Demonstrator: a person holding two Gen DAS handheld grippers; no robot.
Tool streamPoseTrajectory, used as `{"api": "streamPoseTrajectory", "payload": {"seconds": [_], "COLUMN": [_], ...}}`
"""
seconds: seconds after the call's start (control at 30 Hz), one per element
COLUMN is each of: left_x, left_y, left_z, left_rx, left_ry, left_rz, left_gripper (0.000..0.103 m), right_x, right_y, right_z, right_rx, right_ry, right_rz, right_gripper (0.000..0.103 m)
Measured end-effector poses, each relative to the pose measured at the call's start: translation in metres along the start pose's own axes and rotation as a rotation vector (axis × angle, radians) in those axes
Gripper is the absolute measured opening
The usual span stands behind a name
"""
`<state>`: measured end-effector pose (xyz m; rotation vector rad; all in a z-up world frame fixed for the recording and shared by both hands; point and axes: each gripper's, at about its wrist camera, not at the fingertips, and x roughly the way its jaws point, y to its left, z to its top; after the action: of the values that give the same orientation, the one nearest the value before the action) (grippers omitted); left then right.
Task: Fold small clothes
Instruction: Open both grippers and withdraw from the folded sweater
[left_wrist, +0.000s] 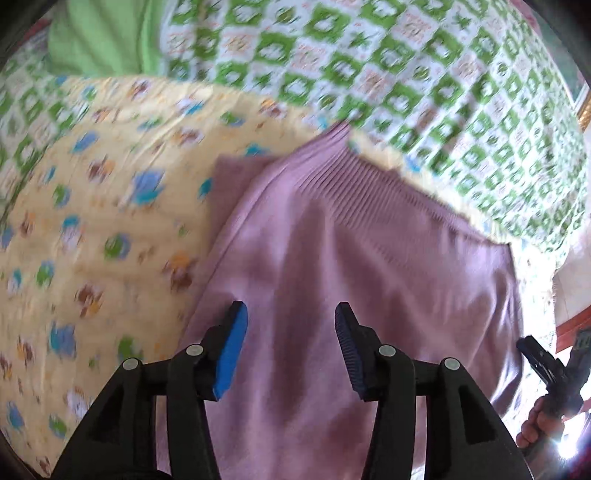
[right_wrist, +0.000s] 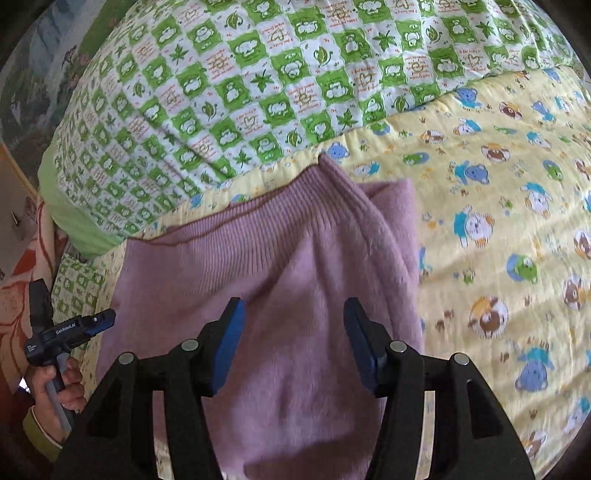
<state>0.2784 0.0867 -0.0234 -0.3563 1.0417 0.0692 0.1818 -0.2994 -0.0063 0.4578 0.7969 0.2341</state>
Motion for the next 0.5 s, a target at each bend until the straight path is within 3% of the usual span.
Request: {"api": "streamPoseTrajectory", "payload": {"seconds": [0.17,0.27,0.37,0.5], "left_x": [0.011,0.004,-0.013,-0.039], "left_y": [0.020,0.028,0.032,0.043], "left_z": [-0.015,-0.020,-0.029,-0.051], "left_rx": [-0.026,-0.050,-0.068,-0.114], "left_ry": [0.049,0.055,0.043,0.029], "left_rz": [0.062,0.057,0.047,0.065], "left_gripper": [0.050,0.050,0.051,0.062], "right_x": [-0.008,-0.013,-0.025,-0.046], "right_y": [-0.025,-0.039,-0.044,-0.025], "right_z": [-0.032,-0.038,-0.040,-0.038], "right_rx": [0.089,0.143,0.195,0.144], "right_ry": [0.036,0.051,0.037,-0.009], "right_rz": [-0.110,-0.178,-0.147,-0.129], "right_gripper": [0.057,0.057,0.057,0.057]}}
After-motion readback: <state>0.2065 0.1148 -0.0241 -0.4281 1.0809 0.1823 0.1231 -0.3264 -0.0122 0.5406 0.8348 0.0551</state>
